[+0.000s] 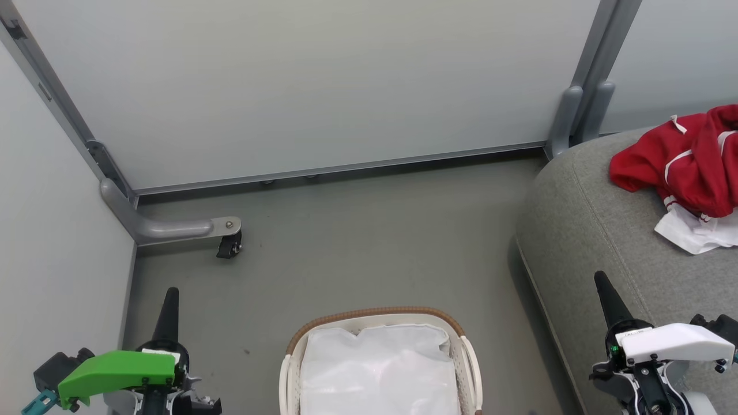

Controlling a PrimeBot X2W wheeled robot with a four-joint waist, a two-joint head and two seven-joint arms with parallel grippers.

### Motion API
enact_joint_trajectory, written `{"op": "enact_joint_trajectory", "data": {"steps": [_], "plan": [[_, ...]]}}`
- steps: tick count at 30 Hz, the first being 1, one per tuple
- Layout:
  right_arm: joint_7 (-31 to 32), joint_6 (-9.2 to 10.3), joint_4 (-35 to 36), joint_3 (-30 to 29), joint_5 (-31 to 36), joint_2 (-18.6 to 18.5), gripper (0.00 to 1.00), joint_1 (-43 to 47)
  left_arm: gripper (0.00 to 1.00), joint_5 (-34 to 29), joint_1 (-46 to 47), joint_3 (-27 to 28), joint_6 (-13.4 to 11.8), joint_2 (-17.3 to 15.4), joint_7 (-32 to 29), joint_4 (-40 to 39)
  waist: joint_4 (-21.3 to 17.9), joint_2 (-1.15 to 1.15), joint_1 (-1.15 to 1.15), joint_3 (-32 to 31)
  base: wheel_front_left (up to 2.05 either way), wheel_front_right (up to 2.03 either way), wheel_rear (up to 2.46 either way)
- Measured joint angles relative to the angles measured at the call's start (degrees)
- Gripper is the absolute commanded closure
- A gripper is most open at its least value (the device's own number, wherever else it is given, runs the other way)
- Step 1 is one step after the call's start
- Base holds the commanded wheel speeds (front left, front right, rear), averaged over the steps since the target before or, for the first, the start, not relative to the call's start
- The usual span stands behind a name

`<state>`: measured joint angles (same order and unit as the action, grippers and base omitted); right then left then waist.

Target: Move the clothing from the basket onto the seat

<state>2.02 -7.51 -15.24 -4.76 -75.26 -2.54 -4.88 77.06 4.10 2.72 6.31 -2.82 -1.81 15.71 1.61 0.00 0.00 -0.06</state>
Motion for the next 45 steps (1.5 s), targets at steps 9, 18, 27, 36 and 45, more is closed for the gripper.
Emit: {"op": "enact_joint_trajectory", "data": {"steps": [9, 18, 27, 36, 45], "plan": [[1.1, 0.0, 0.2, -0.4, -4.1, 0.0, 1.0, -0.4, 1.0, 3.8, 0.4, 0.9, 0.2, 0.0, -1.2, -0.4, -0.4, 0.0, 0.0, 0.0, 0.0, 0.0, 0.0], [2.1, 0.0, 0.5, -0.8, -8.1, -0.1, 1.0, -0.5, 1.0, 7.2, 0.7, 1.7, 0.5, 0.0, -2.2, -0.7, -0.7, 0.0, 0.0, 0.1, 0.0, 0.0, 0.0], [3.1, 0.0, 0.8, -1.2, -11.6, -0.1, 1.0, -0.6, 1.0, 10.4, 1.2, 2.6, 0.7, 0.0, -3.2, -1.0, -1.1, 0.0, 0.0, 0.2, 0.0, 0.0, 0.0], [4.0, 0.0, 1.0, -1.5, -15.1, -0.1, 1.0, -0.8, 1.0, 13.5, 1.4, 3.3, 0.8, 0.0, -4.2, -1.4, -1.4, 0.0, 0.0, 0.2, 0.0, 0.0, 0.0], [4.5, 0.0, 1.1, -1.8, -17.1, -0.2, 1.0, -1.1, 1.0, 15.3, 1.8, 3.8, 1.1, 0.0, -4.7, -1.6, -1.6, 0.0, 0.0, 0.2, 0.0, 0.0, 0.0]]}}
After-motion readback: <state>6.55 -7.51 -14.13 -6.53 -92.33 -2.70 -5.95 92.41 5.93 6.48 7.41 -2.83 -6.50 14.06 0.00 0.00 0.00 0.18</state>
